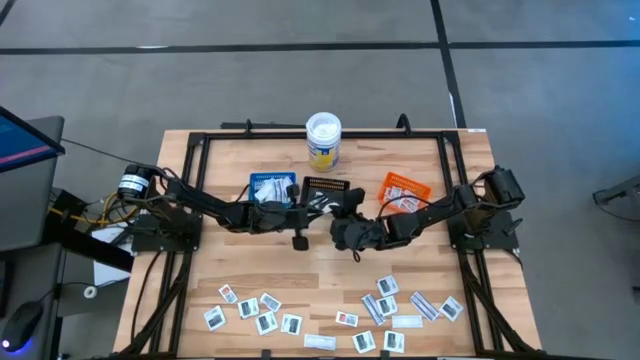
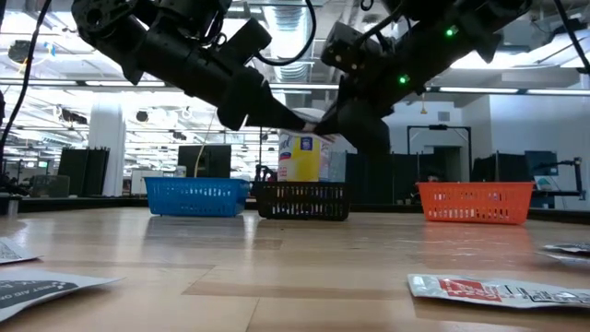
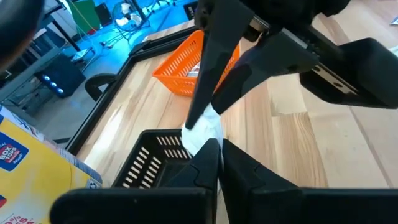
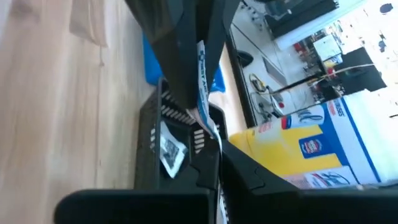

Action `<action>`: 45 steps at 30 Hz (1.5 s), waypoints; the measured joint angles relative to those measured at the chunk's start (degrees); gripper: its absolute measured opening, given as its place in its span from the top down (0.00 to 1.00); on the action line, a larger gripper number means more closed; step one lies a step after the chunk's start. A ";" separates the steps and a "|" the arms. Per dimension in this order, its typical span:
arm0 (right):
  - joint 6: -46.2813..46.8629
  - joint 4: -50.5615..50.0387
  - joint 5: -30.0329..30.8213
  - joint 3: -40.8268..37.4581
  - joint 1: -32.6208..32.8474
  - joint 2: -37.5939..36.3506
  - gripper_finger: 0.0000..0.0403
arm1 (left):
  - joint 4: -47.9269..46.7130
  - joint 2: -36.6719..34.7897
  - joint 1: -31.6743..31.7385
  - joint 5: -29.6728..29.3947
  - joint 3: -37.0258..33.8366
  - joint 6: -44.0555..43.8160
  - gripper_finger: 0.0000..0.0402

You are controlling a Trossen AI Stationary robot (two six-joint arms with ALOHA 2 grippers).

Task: Pick & Place First Aid Supplies
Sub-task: Put the blue bandage into the blue bin

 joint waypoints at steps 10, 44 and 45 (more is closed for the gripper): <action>-1.53 -3.27 1.81 -0.02 1.39 0.00 0.98 | -0.36 0.00 -0.04 0.17 -0.09 -0.04 0.97; 3.74 0.24 -11.11 0.98 -2.63 -0.04 0.93 | 0.01 0.02 0.07 -0.20 -0.15 -1.99 0.97; 3.33 -0.12 -11.11 0.98 -2.51 -0.04 0.96 | -0.01 0.02 0.05 -0.16 -0.15 -1.97 0.97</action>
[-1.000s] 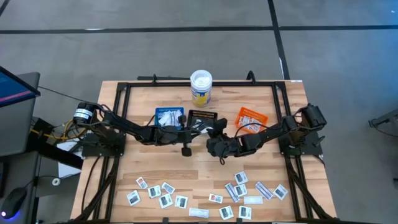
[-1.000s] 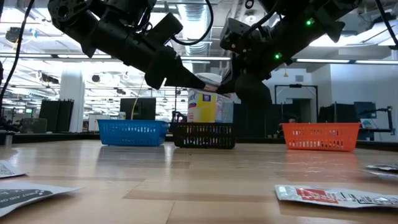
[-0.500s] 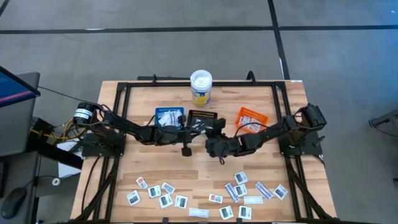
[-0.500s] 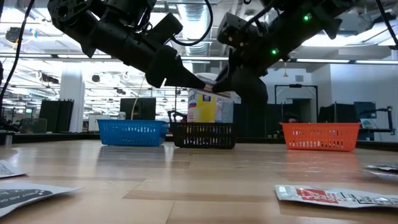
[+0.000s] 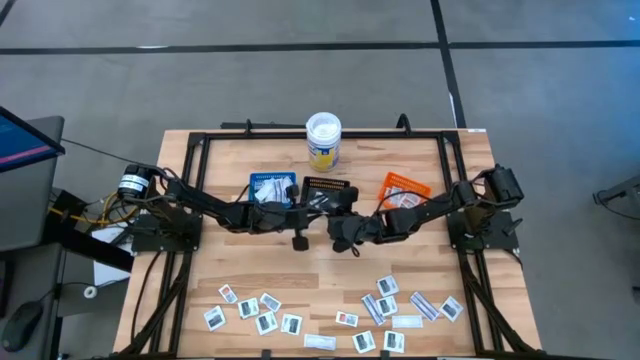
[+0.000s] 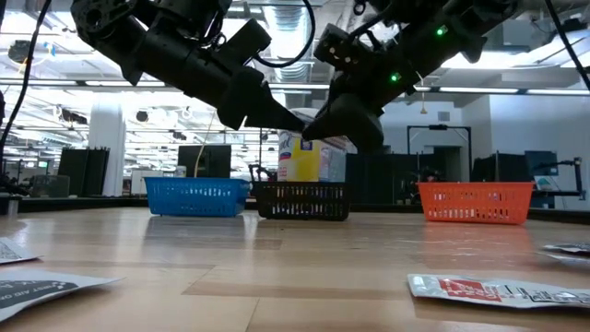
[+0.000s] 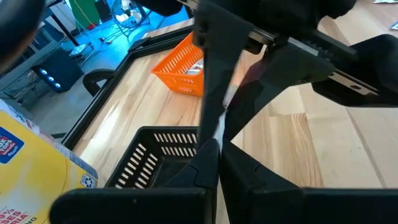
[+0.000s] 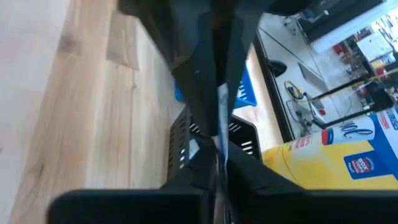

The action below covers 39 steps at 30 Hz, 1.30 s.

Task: Pick & Place First Aid Supplies
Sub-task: Put the blue bandage into the blue bin

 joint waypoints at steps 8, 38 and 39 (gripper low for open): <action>-2.81 -0.77 0.04 0.00 1.65 0.00 0.98 | -0.09 0.00 -0.11 0.44 0.00 -0.02 0.97; 9.23 -10.65 0.24 0.00 -4.67 0.00 0.85 | -20.63 -1.25 -1.64 -42.15 0.00 -10.50 0.97; 9.23 -10.65 0.24 0.00 -4.64 0.00 0.85 | -23.05 -1.95 -2.02 -42.99 0.00 -12.40 0.97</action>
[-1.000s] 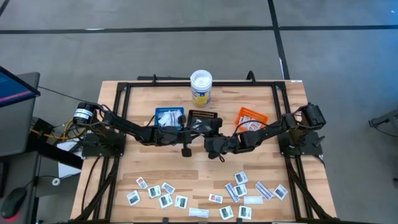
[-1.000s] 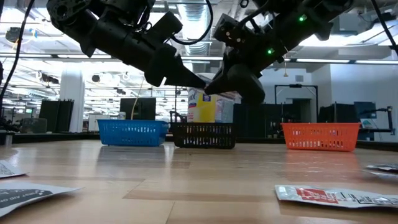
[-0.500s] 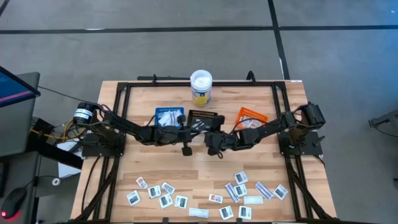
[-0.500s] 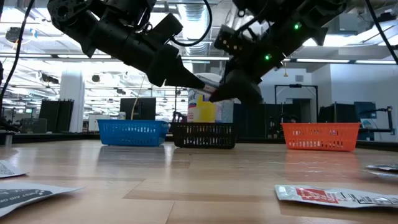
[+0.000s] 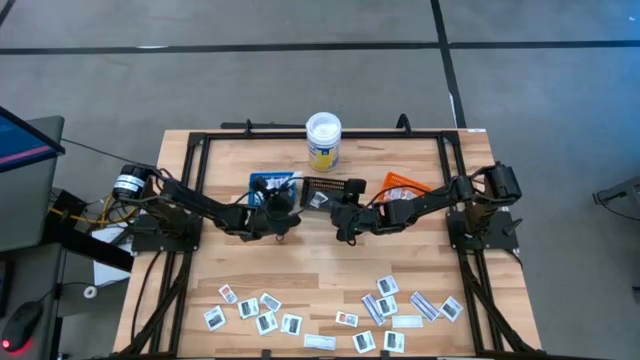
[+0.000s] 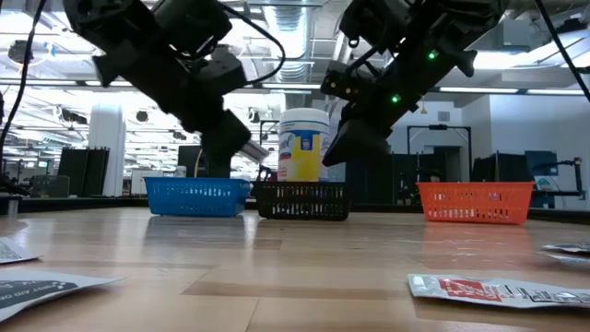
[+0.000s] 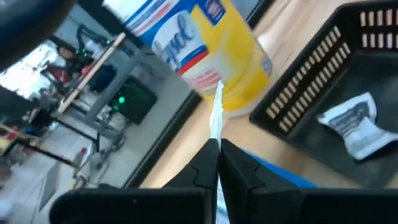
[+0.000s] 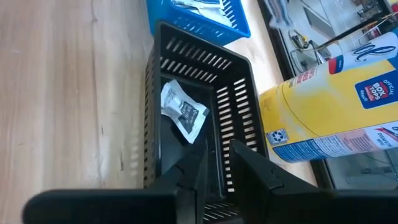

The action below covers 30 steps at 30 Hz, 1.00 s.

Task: Pick & Place First Aid Supplies
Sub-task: Put the blue bandage into the blue bin, then put the black towelette pack into the black bin

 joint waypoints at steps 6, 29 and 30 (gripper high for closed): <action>0.00 0.00 0.00 0.00 0.04 0.00 0.85 | -11.39 -8.58 -1.98 5.39 -0.02 -10.29 0.97; -0.51 -0.78 -0.47 -0.02 0.71 0.00 0.85 | -23.82 -16.41 -0.83 11.43 -4.81 -25.59 0.76; -1.34 -0.67 -0.44 -0.02 1.06 0.00 0.85 | -21.27 -16.41 -0.85 11.43 -4.81 -23.41 0.76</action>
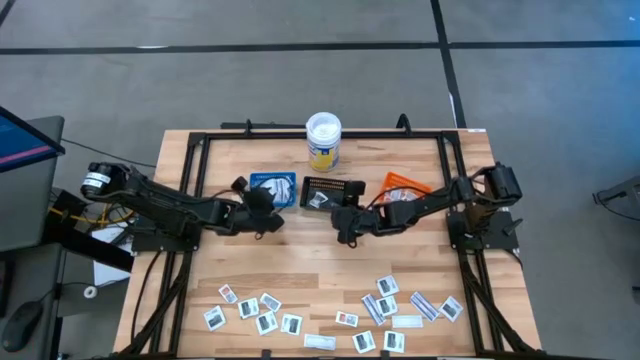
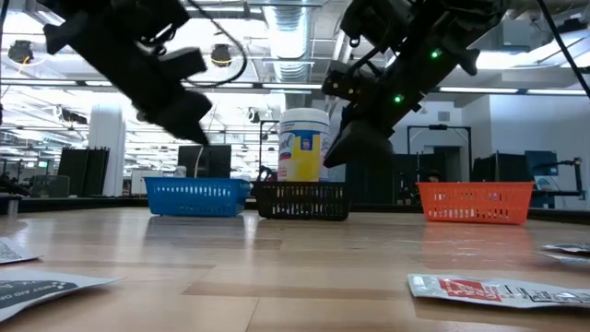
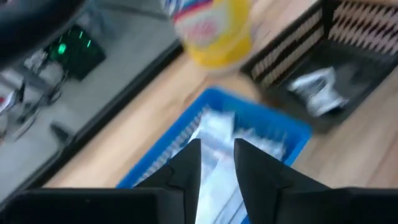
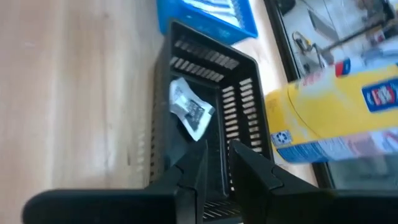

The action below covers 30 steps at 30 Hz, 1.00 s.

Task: Pick & Place First Aid Supplies
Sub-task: Put the black towelette pack into the black bin

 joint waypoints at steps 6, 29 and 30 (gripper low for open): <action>-5.57 -0.01 0.04 0.54 3.95 0.00 0.85 | 14.58 0.00 0.00 4.17 0.00 9.84 0.76; 41.58 -43.32 -14.02 -4.05 22.10 -37.86 0.87 | 18.28 0.02 0.00 12.31 0.00 10.79 0.77; 43.67 -42.40 -16.37 -6.12 23.47 -38.75 0.87 | 18.28 0.02 0.00 12.33 0.00 10.79 0.77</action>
